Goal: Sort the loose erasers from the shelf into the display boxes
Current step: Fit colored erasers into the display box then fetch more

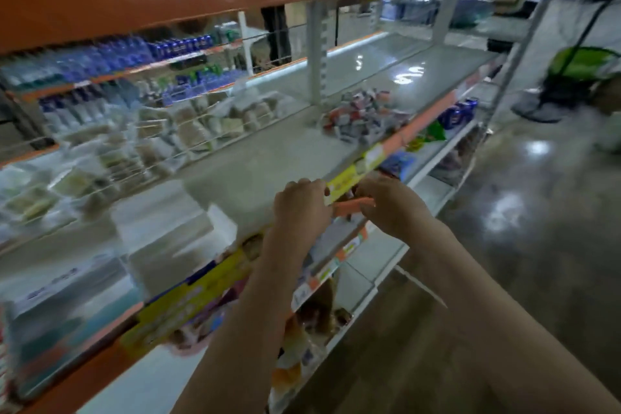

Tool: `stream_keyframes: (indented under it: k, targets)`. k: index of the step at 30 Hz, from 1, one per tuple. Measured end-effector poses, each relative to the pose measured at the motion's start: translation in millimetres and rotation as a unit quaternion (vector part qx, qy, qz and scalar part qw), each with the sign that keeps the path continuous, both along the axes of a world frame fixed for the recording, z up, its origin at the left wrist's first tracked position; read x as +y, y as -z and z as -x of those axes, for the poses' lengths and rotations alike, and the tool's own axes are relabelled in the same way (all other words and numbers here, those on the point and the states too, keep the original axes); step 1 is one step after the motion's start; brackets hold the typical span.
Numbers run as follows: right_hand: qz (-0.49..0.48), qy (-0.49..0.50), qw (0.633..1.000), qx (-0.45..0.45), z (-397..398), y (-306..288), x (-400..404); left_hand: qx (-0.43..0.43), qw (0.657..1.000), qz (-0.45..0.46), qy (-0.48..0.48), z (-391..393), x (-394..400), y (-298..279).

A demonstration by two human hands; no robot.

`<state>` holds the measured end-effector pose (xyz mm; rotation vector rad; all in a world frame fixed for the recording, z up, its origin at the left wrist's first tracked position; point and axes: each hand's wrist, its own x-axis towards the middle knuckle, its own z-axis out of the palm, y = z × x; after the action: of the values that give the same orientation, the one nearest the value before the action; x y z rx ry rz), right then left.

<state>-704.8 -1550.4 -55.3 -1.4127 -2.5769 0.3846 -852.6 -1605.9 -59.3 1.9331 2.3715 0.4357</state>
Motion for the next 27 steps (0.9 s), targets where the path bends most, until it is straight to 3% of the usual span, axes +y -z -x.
stream_keyframes:
  k: [4,11,19,27]
  targets:
    - [0.005,0.022,1.000,0.002,-41.4,19.1,37.4,0.024,0.999,0.013,0.031,-40.2,46.8,11.7]
    - [0.003,0.029,0.999,-0.023,-90.8,42.1,141.4,-0.022,0.997,0.027,0.069,-84.1,160.5,35.2]
    - [0.005,0.027,0.999,0.022,-92.4,25.3,301.0,-0.044,0.998,-0.030,0.016,-74.2,315.2,37.0]
    - [0.012,-0.015,0.999,0.038,-84.7,39.0,426.8,-0.074,0.994,-0.060,-0.050,-59.0,405.7,42.0]
